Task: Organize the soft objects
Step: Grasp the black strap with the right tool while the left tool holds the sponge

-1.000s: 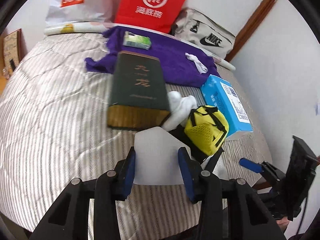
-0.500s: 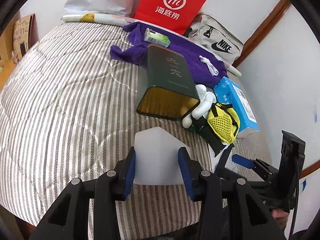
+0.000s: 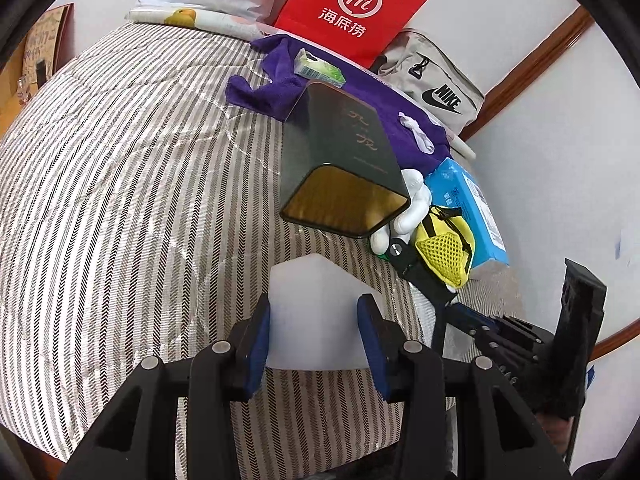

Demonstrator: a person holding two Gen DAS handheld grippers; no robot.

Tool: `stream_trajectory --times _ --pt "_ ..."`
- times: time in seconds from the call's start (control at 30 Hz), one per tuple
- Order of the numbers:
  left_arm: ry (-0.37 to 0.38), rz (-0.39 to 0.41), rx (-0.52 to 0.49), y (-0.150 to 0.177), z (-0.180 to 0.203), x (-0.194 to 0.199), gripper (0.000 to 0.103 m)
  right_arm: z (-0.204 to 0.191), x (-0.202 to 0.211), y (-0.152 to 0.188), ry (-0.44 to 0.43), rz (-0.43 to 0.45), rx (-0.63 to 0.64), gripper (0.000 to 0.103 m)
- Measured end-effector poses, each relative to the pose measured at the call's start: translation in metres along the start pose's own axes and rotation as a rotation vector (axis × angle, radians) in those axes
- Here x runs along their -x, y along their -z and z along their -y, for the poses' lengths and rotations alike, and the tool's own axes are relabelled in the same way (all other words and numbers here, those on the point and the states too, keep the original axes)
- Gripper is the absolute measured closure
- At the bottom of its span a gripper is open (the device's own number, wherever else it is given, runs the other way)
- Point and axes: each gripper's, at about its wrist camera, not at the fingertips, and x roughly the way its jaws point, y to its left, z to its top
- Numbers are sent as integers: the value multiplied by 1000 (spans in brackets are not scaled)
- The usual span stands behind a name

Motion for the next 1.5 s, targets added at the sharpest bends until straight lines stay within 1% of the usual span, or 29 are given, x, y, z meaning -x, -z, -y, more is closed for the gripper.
stream_trajectory --times 0.07,0.17,0.23,0.27,0.3,0.37,0.53,0.57,0.6,0.63,0.7,0.73,0.77,0.8,0.93,1.0,1.03,1.07,1.1,1.13,1.17,1.2,1.27,1.3,1.37,1.4,1.43,1.47,1.5 --pt "2 2 3 1 -1 0 62 5 -1 0 -25 -27 -12 96" --pt "7 1 10 1 -3 0 62 10 -1 3 -24 -52 -45 95" --pt "7 -1 12 2 -3 0 61 9 0 4 -64 -57 -78 90" --pt "7 -1 13 2 -3 0 61 6 -1 4 -90 -64 -87 79" --pt "7 -2 14 3 -3 1 61 3 -2 4 -99 -68 -82 64" --pt "6 -4 12 3 -2 1 61 -5 -3 4 -87 -64 -69 53" --pt "4 -6 7 2 -1 1 60 -23 -9 5 18 -30 -42 52" --pt "5 -7 9 2 -2 1 60 -30 -11 5 57 -16 8 56" --pt "6 -8 12 2 -3 1 60 -34 -11 6 69 -9 52 62" --pt "7 -8 14 3 -4 1 60 -35 -10 6 65 -7 83 66" --pt "7 -8 21 3 -6 1 60 -29 -5 6 46 -19 85 80" --pt "9 -8 24 3 -6 1 60 -24 -2 6 36 -23 78 85" --pt "10 -8 26 3 -7 0 60 -19 0 7 30 -29 70 102" --pt "9 -8 27 3 -8 0 60 -12 2 8 34 -44 58 102" --pt "11 -9 30 3 -9 0 60 10 2 15 34 -79 14 102" --pt "10 -10 32 3 -9 0 60 21 8 16 -1 -66 -43 101" --pt "11 -11 34 2 -9 -1 60 22 9 15 -5 -60 -54 100" --pt "10 -11 35 2 -9 -1 60 21 11 13 -13 -53 -63 95" --pt "9 -12 37 2 -9 -1 60 17 11 11 -30 -49 -59 84" --pt "8 -12 37 2 -8 -2 60 13 10 11 -42 -50 -53 76" --pt "6 -12 35 1 -8 -2 60 9 7 10 -43 -51 -46 61" --pt "5 -13 31 1 -8 -2 60 6 5 9 -33 -52 -41 57" --pt "3 -14 27 1 -7 -2 60 0 -3 8 1 -63 -43 57" --pt "4 -15 28 1 -7 -2 60 -1 -6 8 8 -72 -51 52" --pt "5 -15 29 1 -7 -2 60 -7 -7 8 12 -59 -59 43" --pt "6 -16 31 1 -8 -2 60 -12 -9 8 40 -45 -68 43" --pt "7 -15 34 1 -8 -2 60 -17 -11 9 72 -31 -55 45" --pt "9 -16 34 1 -9 -2 60 -23 -12 9 93 -10 -16 59" --pt "9 -16 34 1 -9 -2 60 -27 -11 10 85 6 18 71"
